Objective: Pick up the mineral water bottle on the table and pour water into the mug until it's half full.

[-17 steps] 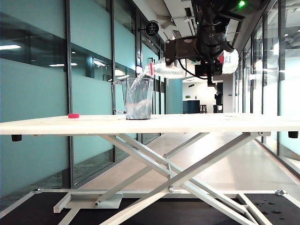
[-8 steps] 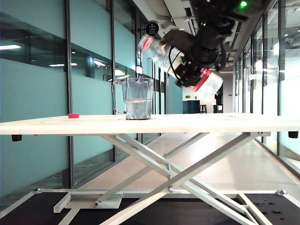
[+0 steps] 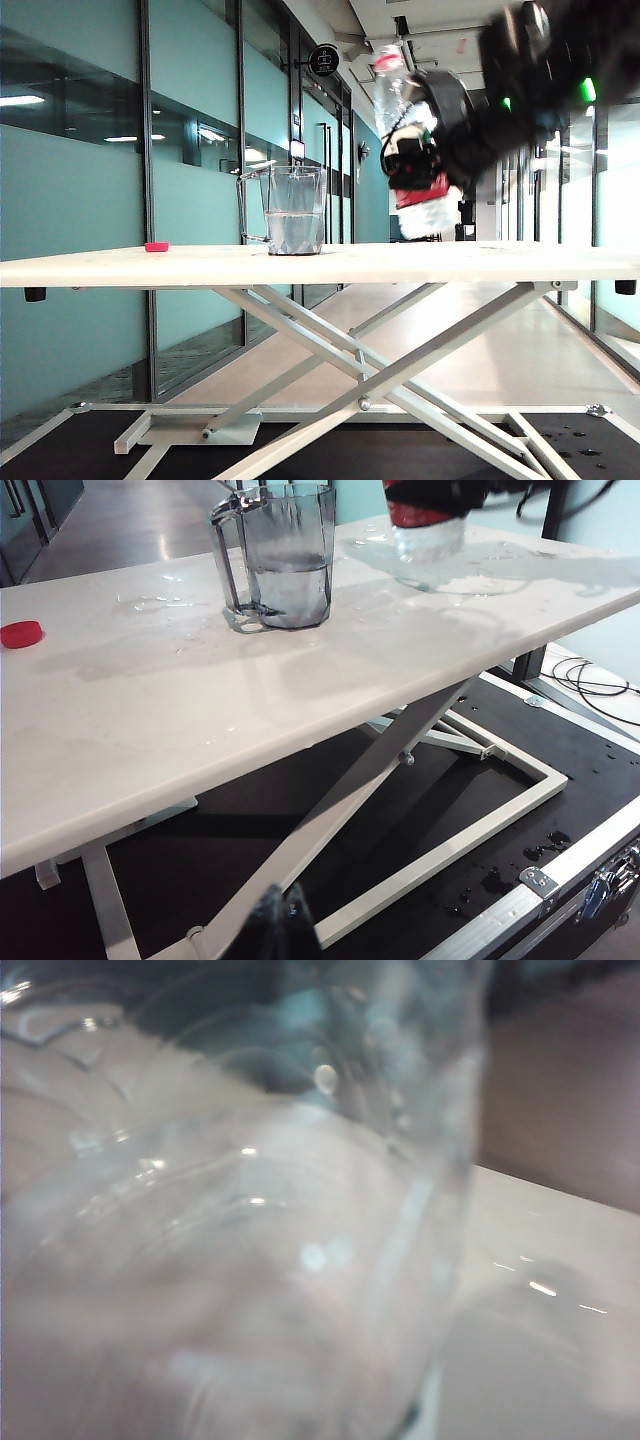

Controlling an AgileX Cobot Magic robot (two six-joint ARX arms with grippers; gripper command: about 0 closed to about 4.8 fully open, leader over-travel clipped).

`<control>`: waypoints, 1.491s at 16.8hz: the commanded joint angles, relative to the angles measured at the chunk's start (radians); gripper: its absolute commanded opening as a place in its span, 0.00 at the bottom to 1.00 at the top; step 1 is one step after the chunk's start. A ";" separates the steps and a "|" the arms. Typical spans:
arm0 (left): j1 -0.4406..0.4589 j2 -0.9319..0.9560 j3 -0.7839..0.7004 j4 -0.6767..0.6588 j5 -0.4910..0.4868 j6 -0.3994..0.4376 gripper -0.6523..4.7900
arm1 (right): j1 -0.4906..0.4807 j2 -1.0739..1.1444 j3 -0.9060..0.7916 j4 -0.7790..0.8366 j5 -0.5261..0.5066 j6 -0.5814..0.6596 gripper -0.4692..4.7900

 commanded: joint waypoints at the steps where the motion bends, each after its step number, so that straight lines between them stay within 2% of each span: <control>1: 0.001 0.000 0.001 -0.005 0.003 0.005 0.11 | -0.031 0.086 -0.010 0.271 -0.173 0.178 0.49; 3: 0.001 0.000 0.001 -0.005 0.003 0.005 0.11 | -0.031 0.113 -0.010 0.305 -0.183 0.204 0.50; 7: 0.001 0.000 0.001 -0.005 0.003 0.020 0.11 | -0.034 0.122 -0.010 0.285 -0.180 0.203 1.00; 10: 0.001 0.000 0.001 -0.005 0.003 0.020 0.11 | -0.034 0.097 -0.023 0.248 -0.185 0.202 1.00; 15: 0.001 0.001 0.001 -0.005 0.003 0.019 0.11 | -0.035 -0.053 -0.170 0.233 -0.210 0.135 1.00; 19: 0.001 0.001 0.001 -0.005 0.002 0.019 0.11 | -0.035 -0.247 -0.365 0.225 -0.198 0.136 1.00; 21: 0.001 0.001 0.001 -0.004 0.002 0.019 0.11 | -0.035 -0.418 -0.488 0.150 -0.146 0.139 1.00; 22: 0.001 0.001 0.001 -0.005 -0.002 0.019 0.11 | -0.035 -0.513 -0.547 0.104 -0.148 0.140 0.82; 23: 0.001 0.001 0.001 -0.005 -0.014 0.019 0.11 | -0.035 -0.592 -0.589 0.056 -0.146 0.139 0.57; 24: 0.001 0.001 0.001 -0.005 -0.021 0.019 0.11 | -0.035 -0.697 -0.640 0.000 -0.146 0.139 0.22; 25: 0.001 0.001 0.001 -0.004 -0.054 0.019 0.11 | -0.035 -0.776 -0.673 -0.053 -0.146 0.139 0.12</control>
